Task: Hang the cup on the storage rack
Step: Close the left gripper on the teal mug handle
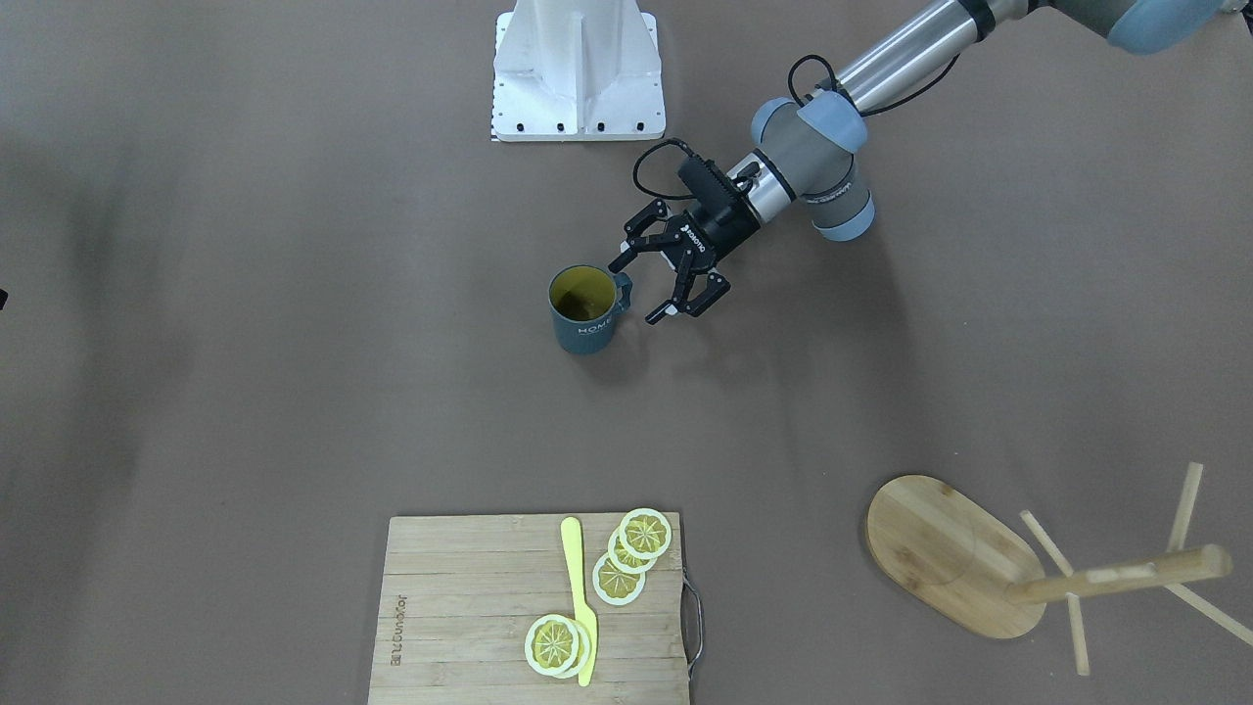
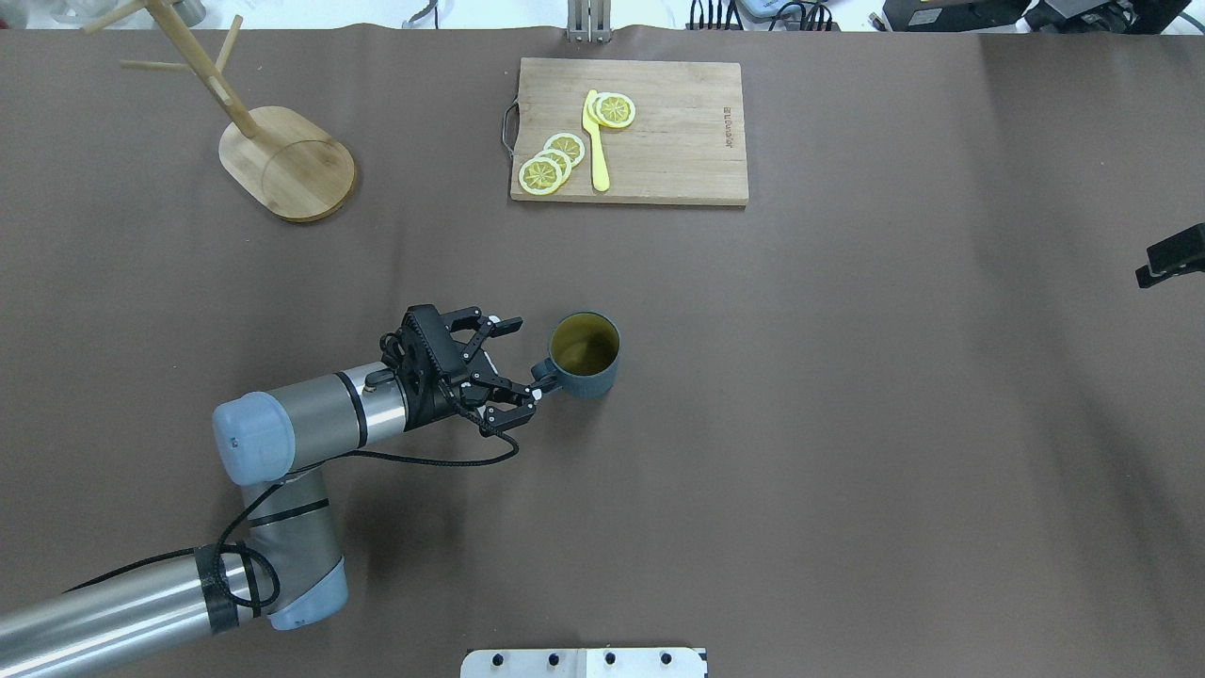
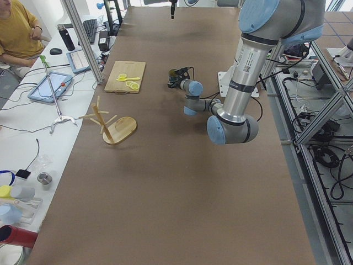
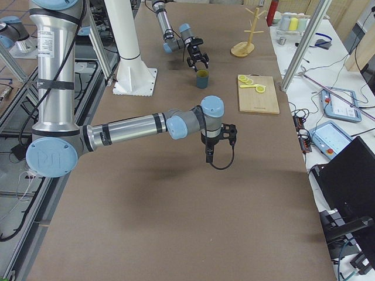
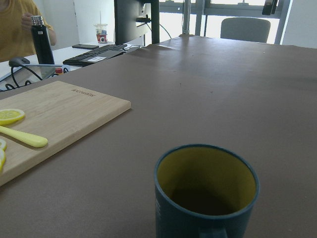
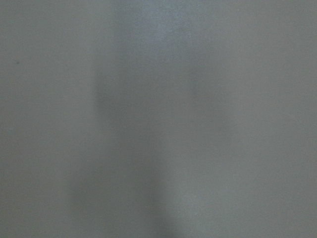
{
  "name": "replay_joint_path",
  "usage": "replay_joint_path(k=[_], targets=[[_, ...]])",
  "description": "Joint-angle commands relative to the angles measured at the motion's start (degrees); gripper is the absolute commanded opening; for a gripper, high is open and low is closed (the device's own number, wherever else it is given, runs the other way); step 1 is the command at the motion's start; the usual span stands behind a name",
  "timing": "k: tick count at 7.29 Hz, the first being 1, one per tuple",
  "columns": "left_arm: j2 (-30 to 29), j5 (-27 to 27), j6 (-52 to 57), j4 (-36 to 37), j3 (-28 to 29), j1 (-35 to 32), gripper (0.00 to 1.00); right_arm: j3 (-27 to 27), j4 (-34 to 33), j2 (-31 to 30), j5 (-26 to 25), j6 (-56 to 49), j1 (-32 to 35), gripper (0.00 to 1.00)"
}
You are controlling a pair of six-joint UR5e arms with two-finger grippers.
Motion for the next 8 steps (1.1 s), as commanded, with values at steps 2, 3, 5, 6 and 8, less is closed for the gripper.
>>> replay_joint_path(k=[2,3,5,6,8], targets=[[-0.4,0.0,-0.2,1.7,0.5,0.2,0.84,-0.2,-0.2,-0.3,0.0,-0.7,0.5,1.0],[-0.3,0.0,-0.6,1.8,0.5,0.4,0.67,-0.2,-0.3,-0.2,0.0,-0.7,0.5,1.0],[-0.1,0.0,-0.9,1.7,0.2,1.4,0.46,0.0,-0.5,0.2,0.2,-0.5,0.5,1.0],[0.0,-0.1,-1.4,1.7,0.0,1.5,0.32,0.0,-0.5,0.3,0.1,-0.5,0.5,1.0],[0.8,-0.4,-7.0,1.4,-0.5,1.6,0.0,0.3,-0.6,0.4,1.4,-0.1,0.5,1.0]])
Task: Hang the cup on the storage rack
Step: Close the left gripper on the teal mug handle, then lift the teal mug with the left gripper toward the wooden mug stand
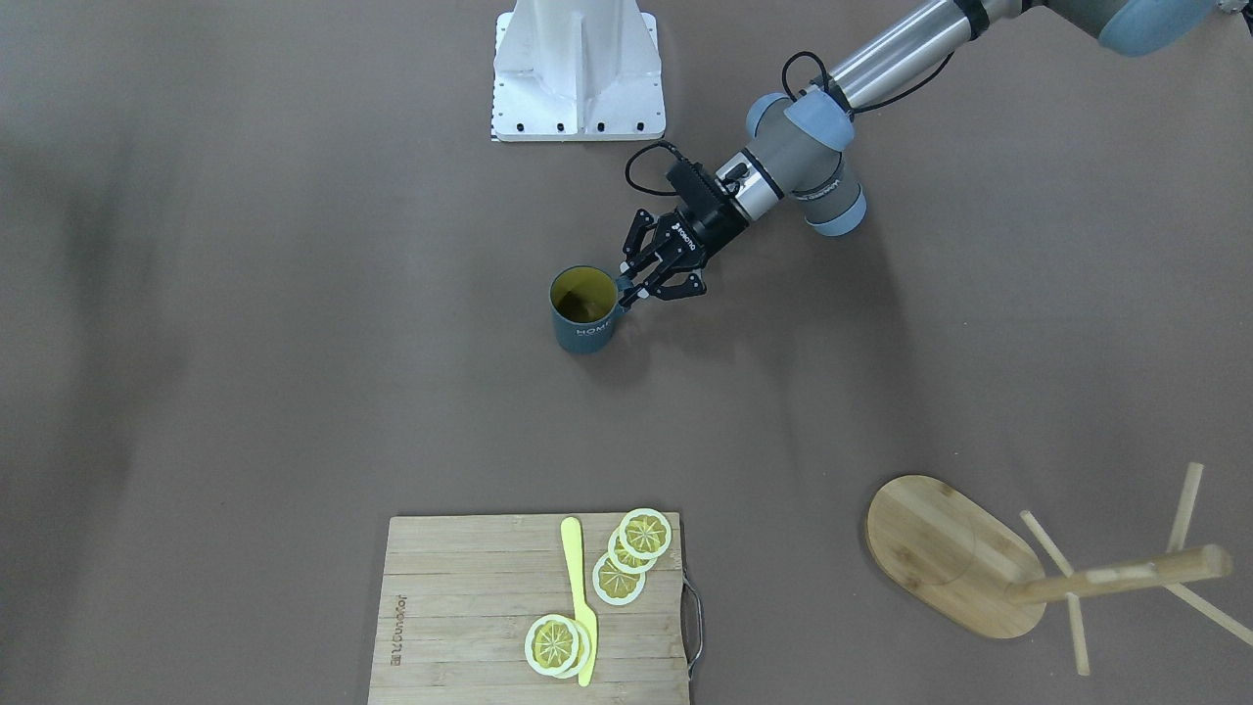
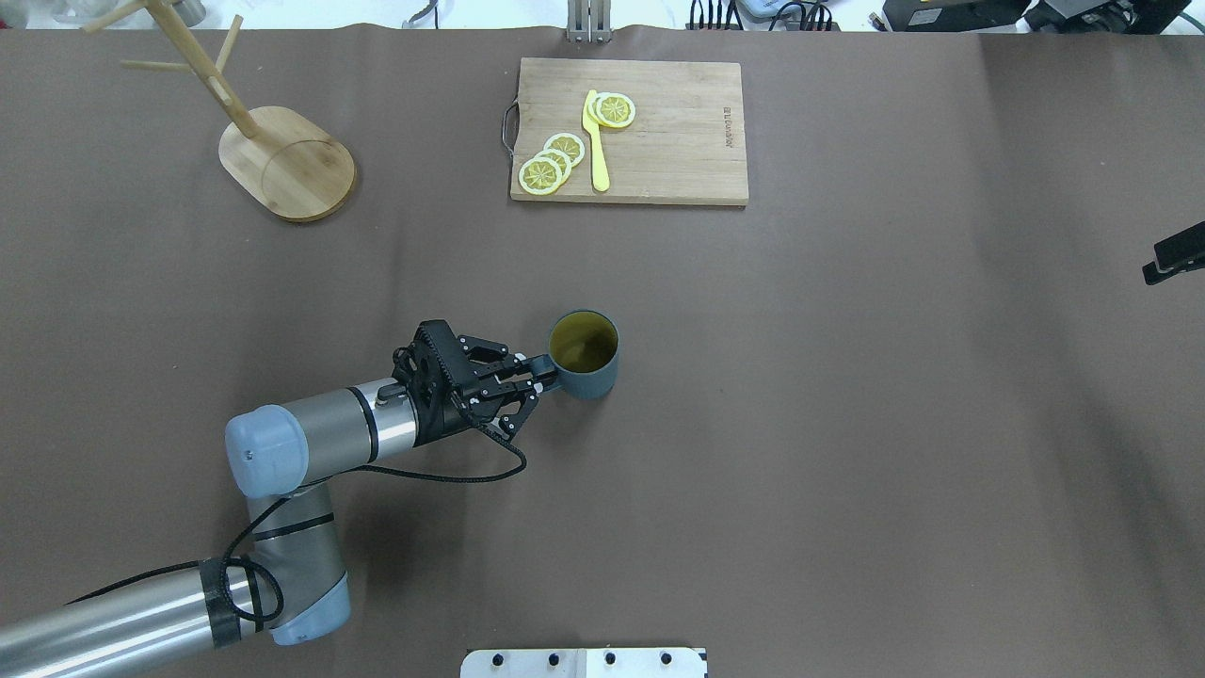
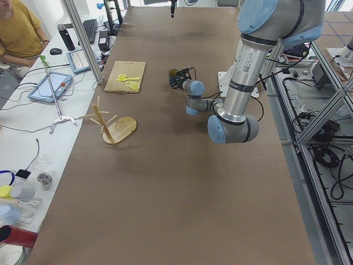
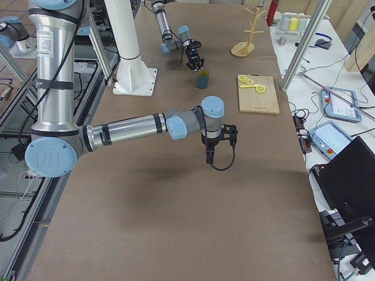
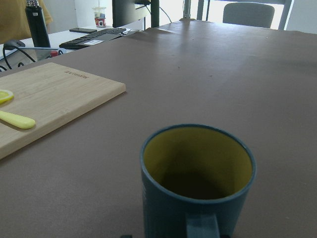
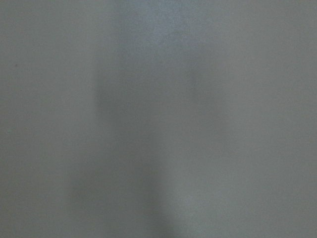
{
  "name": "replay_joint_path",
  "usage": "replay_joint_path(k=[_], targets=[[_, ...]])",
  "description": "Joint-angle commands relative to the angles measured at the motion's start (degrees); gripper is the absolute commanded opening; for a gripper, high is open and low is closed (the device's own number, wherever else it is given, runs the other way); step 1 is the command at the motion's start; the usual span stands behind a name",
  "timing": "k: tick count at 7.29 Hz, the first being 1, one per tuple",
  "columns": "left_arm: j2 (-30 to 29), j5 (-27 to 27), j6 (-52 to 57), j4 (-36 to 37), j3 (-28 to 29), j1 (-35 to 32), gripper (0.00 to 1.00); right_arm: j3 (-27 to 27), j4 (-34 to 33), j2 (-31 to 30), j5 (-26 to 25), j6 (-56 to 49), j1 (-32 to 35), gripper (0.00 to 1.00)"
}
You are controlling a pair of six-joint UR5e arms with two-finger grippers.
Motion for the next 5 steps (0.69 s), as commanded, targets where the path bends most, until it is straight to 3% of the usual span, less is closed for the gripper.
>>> replay_joint_path(k=[1,5], targets=[[0.4,0.1,-7.5,-0.2,-0.4,0.1,0.0,0.1,0.0,0.1,1.1,0.2,0.3,1.0],[0.4,0.4,-31.5,-0.7,-0.3,-12.0,0.0,0.2,0.1,0.1,1.3,0.1,2.4,1.0]])
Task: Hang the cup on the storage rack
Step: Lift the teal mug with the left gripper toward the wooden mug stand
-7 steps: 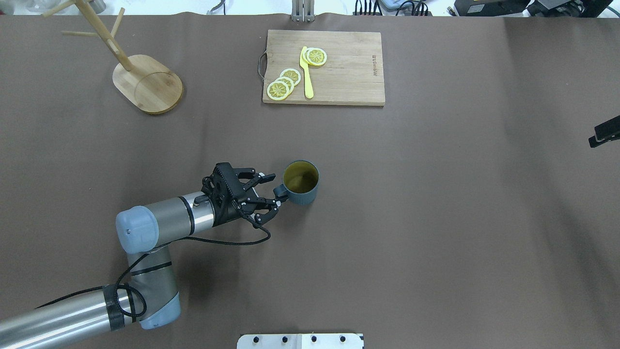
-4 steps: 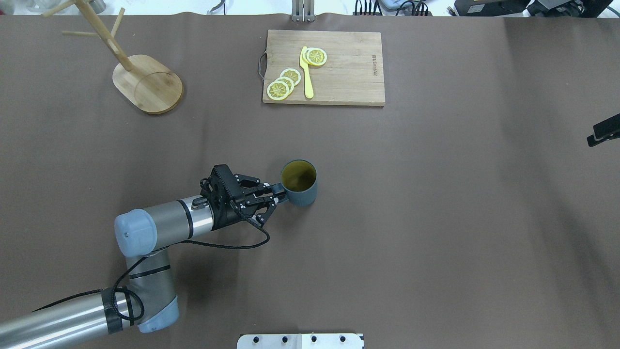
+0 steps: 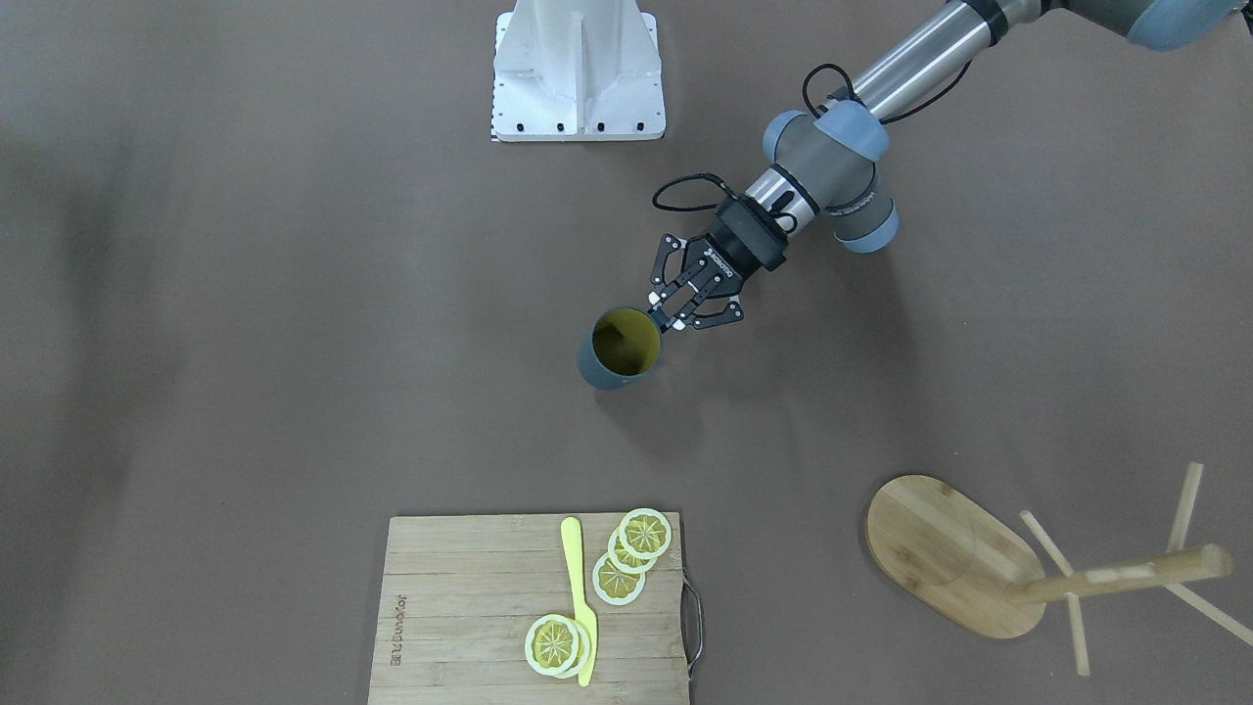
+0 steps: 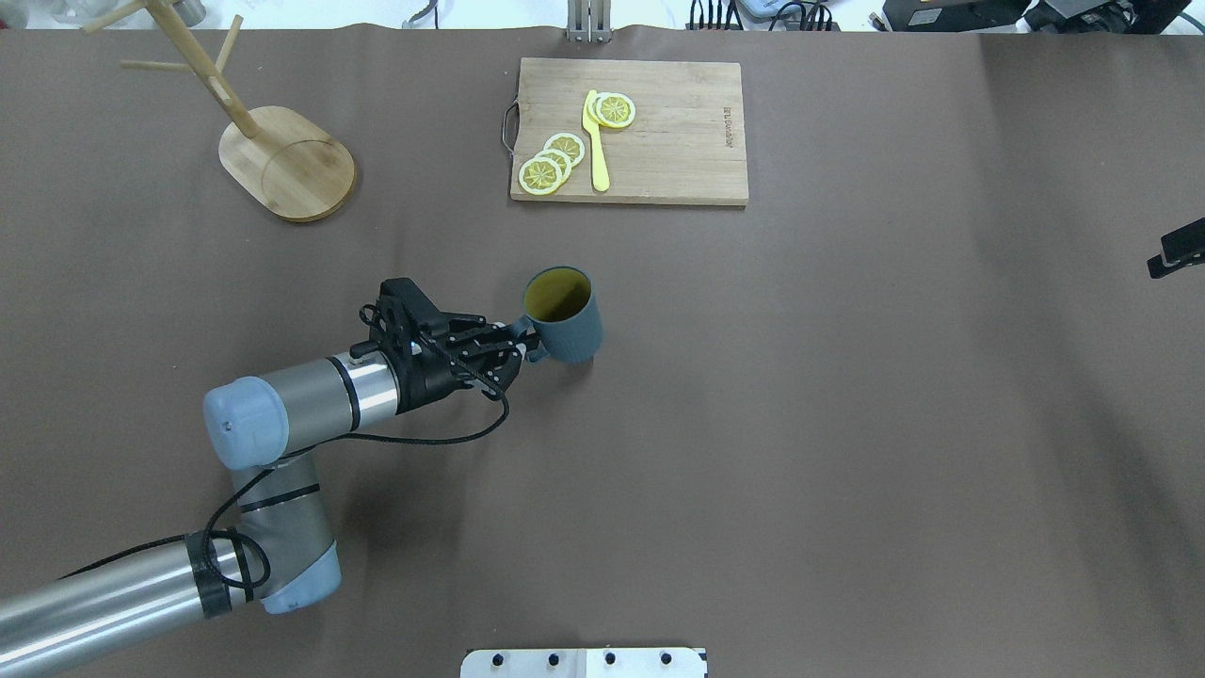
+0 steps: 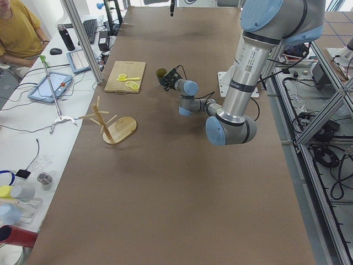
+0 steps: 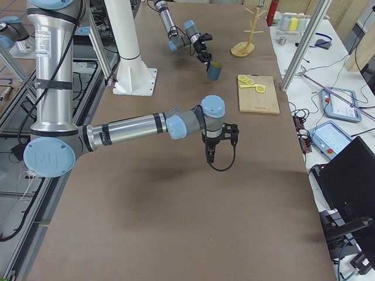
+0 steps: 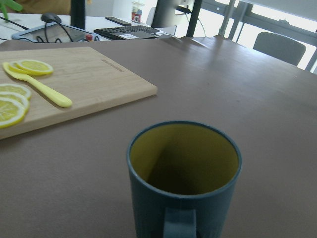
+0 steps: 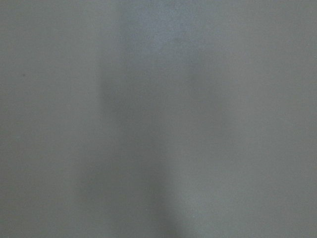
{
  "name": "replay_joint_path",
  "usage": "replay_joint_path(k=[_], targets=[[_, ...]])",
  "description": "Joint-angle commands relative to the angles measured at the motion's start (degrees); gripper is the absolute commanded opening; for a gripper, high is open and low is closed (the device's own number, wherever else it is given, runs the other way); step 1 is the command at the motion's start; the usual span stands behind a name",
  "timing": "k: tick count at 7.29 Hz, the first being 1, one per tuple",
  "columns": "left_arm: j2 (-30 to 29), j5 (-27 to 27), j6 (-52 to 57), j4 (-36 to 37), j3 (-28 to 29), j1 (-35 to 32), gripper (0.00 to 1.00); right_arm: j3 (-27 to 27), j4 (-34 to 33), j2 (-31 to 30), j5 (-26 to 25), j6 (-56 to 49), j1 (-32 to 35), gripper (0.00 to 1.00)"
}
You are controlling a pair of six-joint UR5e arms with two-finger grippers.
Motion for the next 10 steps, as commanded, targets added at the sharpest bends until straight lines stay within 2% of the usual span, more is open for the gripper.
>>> replay_joint_path(k=[1,3,4,5,6,9,10], targets=[[0.3,1.6,-16.0,-0.3,0.5,-6.7,0.0,0.1,0.2,0.0,0.2,0.0,0.5,1.0],[0.5,2.8,-30.2,-0.6,0.6,-9.5,0.0,0.1,0.3,0.3,0.1,0.0,0.5,1.0],[0.3,2.1,-45.3,0.1,0.6,-14.0,0.0,0.1,0.2,0.7,-0.1,0.0,0.5,1.0],[0.1,-2.0,-58.6,0.2,0.6,-18.3,0.0,0.1,0.4,0.7,-0.2,0.1,0.6,1.0],[0.0,-3.4,-61.7,0.1,0.6,-19.8,0.0,0.1,0.4,0.8,-0.1,0.1,1.0,1.0],[-1.0,-2.6,-92.3,0.1,1.2,-25.8,0.0,0.1,0.5,0.7,-0.2,0.1,1.7,1.0],[-1.0,-0.9,-98.4,0.1,2.4,-26.1,0.0,0.2,0.5,0.7,-0.1,0.1,2.0,1.0]])
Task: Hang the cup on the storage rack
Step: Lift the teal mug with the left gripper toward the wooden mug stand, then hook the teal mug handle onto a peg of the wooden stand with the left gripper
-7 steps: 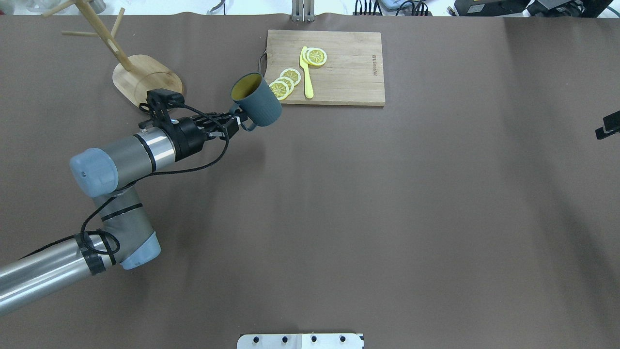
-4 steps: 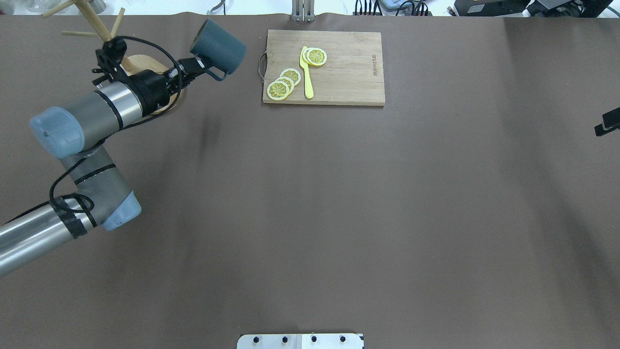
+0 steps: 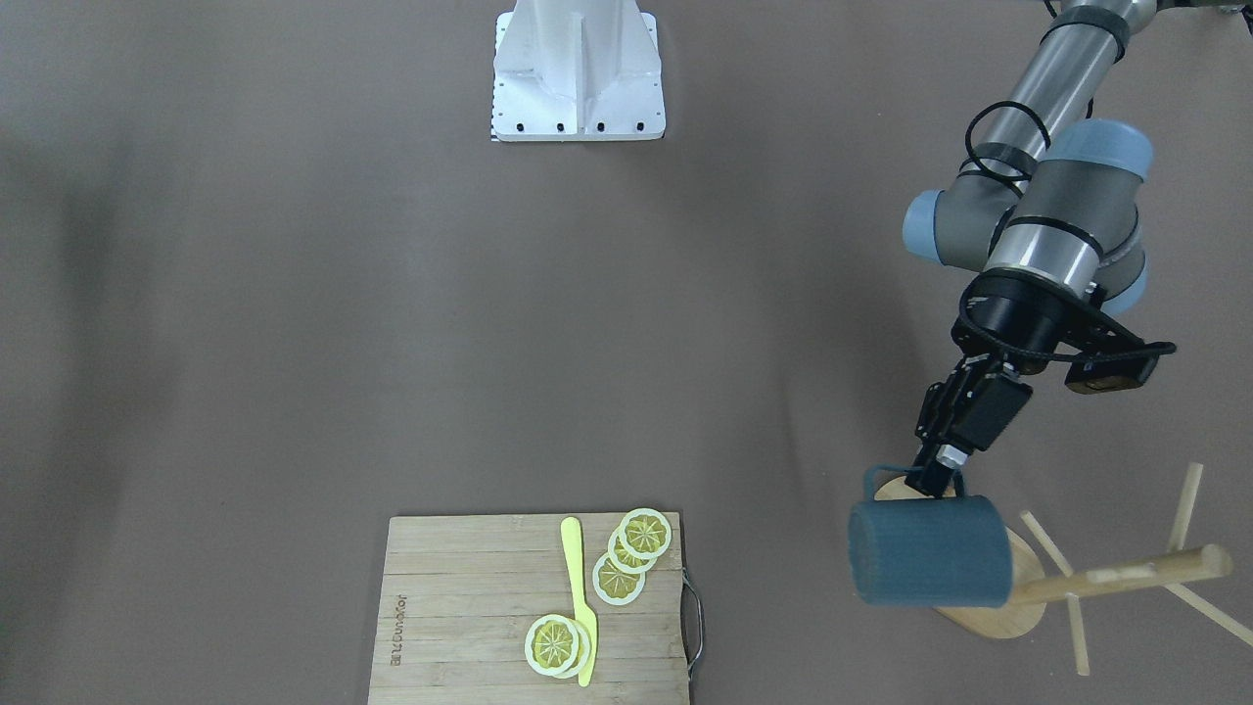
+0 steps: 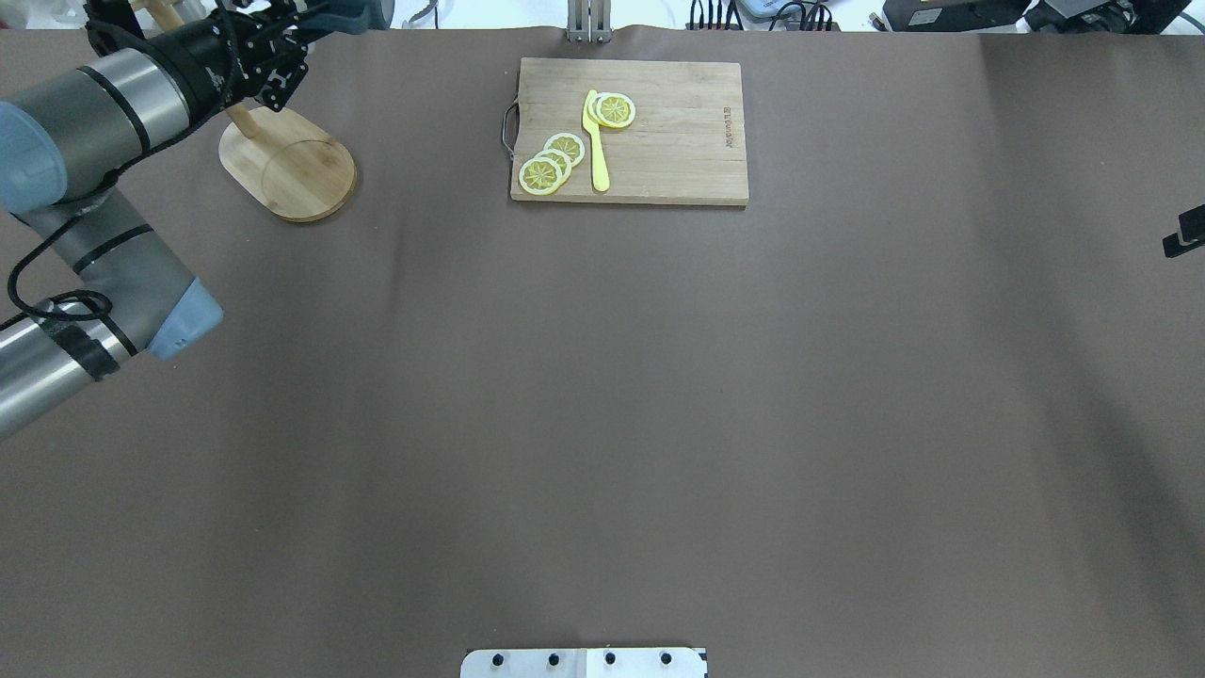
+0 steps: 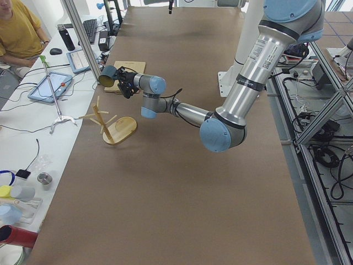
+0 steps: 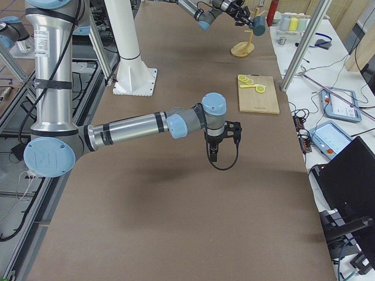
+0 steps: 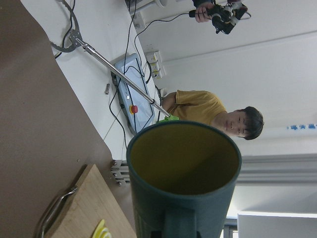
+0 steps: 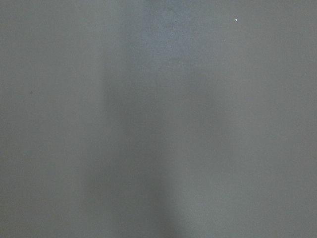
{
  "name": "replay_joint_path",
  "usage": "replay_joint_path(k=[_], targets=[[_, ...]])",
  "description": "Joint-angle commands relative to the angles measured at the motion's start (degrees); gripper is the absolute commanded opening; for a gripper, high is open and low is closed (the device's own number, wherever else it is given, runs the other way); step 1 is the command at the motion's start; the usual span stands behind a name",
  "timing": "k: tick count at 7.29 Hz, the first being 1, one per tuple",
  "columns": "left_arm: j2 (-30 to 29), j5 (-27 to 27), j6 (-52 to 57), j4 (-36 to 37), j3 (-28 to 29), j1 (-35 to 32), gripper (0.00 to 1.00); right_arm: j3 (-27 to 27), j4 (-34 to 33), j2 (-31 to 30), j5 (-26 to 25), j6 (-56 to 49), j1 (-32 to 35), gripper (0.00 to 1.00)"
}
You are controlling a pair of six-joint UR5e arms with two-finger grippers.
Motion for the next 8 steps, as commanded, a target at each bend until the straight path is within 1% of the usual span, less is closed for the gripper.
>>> replay_joint_path(k=[1,2,3,4,5,6,7,8], targets=[[-0.3,2.2,-16.1,0.2,1.9,-1.3,0.0,0.3,0.0,-0.1,0.2,0.0,0.8,1.0],[-0.3,2.3,-18.5,0.2,2.7,-1.3,0.0,0.3,0.0,-0.1,0.1,0.0,1.0,1.0],[-0.2,2.3,-23.5,0.3,4.0,-1.8,0.0,0.3,0.0,-0.1,0.1,0.0,1.2,1.0],[-0.3,1.5,-29.4,0.7,4.1,-3.8,0.0,0.4,0.1,-0.4,0.2,0.0,1.5,1.0],[0.1,-0.2,-29.5,0.7,4.1,-4.3,0.0,0.8,0.1,-0.4,0.2,0.0,1.8,1.0],[0.3,-4.7,-29.3,0.7,4.3,-6.0,0.0,0.9,0.1,-0.5,0.2,0.0,1.9,1.0],[0.6,-7.6,-27.9,0.5,4.3,-7.0,0.0,1.3,0.1,-0.6,0.2,0.1,2.0,1.0],[1.9,-8.5,-26.8,0.3,4.4,-7.0,0.0,1.3,0.1,-0.7,0.3,0.2,2.0,1.0]])
